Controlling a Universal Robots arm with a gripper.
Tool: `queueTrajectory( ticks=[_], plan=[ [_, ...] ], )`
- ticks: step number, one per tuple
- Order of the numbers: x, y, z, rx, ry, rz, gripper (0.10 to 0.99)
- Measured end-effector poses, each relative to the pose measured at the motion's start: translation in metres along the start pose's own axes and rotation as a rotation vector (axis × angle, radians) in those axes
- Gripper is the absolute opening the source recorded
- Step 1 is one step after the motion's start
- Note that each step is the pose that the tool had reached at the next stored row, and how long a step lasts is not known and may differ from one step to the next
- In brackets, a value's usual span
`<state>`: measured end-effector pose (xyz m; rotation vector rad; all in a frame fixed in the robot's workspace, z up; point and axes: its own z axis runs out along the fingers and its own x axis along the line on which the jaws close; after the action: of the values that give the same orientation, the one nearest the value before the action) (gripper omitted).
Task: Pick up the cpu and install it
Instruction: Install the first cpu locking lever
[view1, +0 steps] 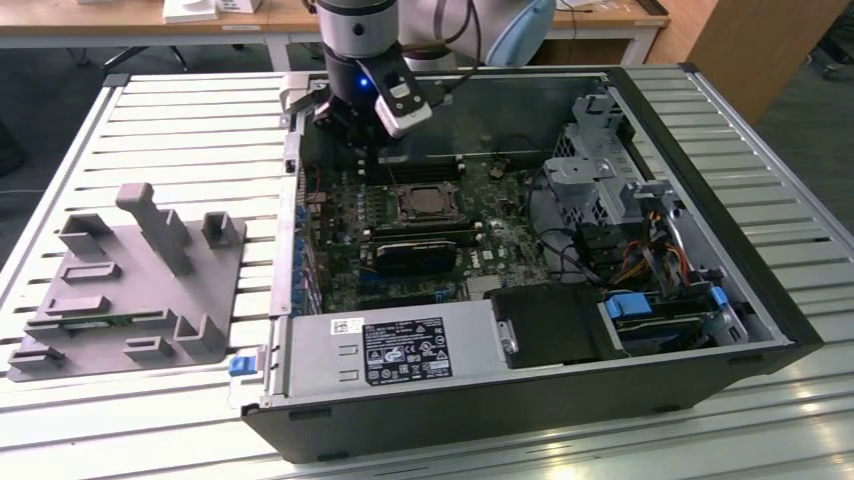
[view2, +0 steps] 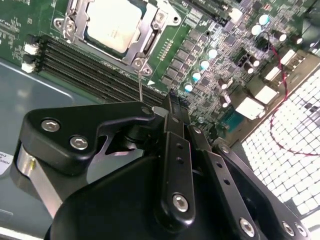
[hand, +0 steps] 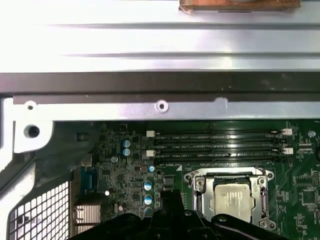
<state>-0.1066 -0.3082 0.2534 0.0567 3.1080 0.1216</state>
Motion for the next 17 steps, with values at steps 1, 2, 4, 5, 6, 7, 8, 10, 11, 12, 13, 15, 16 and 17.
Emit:
queueTrajectory(
  ticks=[1, 2, 4, 5, 6, 7, 8, 10, 11, 12, 13, 15, 16, 17],
  plan=[
    [0.0, 0.0008, 0.0002, 0.0, 0.0, 0.0, 0.106],
    [0.0, 0.0012, 0.0003, 0.0, 0.0, 0.0, 0.106],
    [0.0001, 0.0018, 0.0007, 0.0, -0.0001, 0.0, 0.106],
    [0.0001, 0.002, 0.0008, 0.0, 0.0, 0.0, 0.106],
    [0.0001, 0.0027, 0.0009, 0.0, 0.0, 0.0, 0.106],
    [0.0001, 0.0039, 0.001, 0.0, 0.0, 0.0, 0.106],
    [-0.0001, 0.0053, 0.0011, 0.0, 0.0, 0.0, 0.106],
    [-0.0014, 0.007, 0.0013, 0.0, 0.0, 0.0, 0.106],
    [-0.0024, 0.0075, 0.0014, 0.0, 0.0, 0.0, 0.106],
    [-0.0037, 0.008, 0.0015, 0.0, 0.0, 0.0, 0.106],
    [-0.0053, 0.0083, 0.0015, 0.0, 0.0001, 0.0, 0.106],
    [-0.0084, 0.0085, 0.0017, 0.0, 0.0, 0.0, 0.106],
    [-0.01, 0.0086, 0.0017, 0.0, 0.0001, 0.0, 0.106],
    [-0.0114, 0.0086, 0.0018, 0.0, 0.0001, 0.0, 0.106]
  ],
)
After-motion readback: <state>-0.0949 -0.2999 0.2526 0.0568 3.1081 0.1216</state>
